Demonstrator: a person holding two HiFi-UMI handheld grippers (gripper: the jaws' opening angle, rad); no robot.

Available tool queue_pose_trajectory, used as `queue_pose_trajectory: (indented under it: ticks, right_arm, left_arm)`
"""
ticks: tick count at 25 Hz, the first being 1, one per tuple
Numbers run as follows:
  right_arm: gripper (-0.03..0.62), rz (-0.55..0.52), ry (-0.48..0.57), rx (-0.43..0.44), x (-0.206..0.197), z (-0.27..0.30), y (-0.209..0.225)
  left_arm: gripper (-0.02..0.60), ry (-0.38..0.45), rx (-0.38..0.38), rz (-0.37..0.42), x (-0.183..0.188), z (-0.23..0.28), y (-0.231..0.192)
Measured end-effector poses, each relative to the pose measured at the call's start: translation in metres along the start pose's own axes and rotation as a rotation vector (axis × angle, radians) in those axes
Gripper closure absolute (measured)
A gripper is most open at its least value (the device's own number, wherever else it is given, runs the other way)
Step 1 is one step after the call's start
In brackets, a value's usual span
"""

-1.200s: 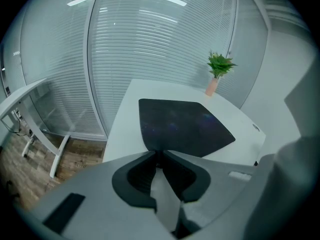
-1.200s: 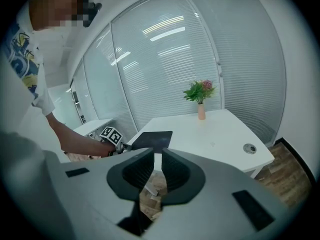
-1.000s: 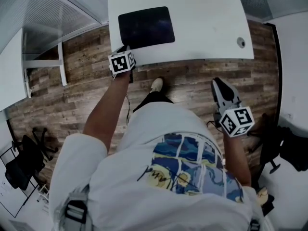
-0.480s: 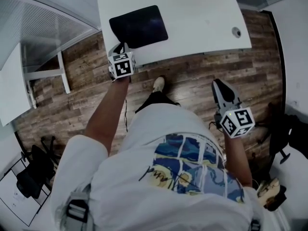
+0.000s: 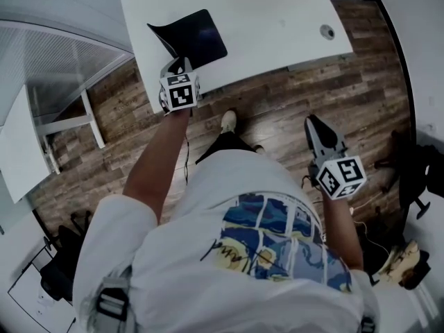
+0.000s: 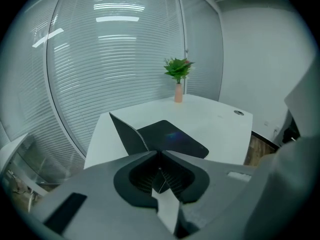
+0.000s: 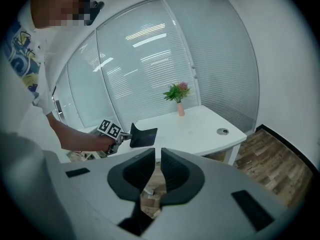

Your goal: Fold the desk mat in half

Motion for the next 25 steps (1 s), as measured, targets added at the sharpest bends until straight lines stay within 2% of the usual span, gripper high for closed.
queue_pose_trajectory:
  ticks: [8, 25]
  right_arm:
    - [0.559, 0.052, 0.020, -0.060, -0.014, -0.020, 0.012]
    - [0.560, 0.158, 0.043, -0.185, -0.042, -0.059, 0.024]
  left_arm:
    - [0.557, -0.006, -0.066, 0.071, 0.021, 0.020, 0.044]
    - [0.557, -0.086, -0.162, 0.161, 0.025, 0.061, 0.105]
Point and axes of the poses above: the fingertips, and each gripper's own axes: z forward along the fingers, y to its right, x out of its top, the point moved 3 cm from there along -z, backward along the fingers, and after that the axes turned 12 degrees about -y, right-handed, at the moved point
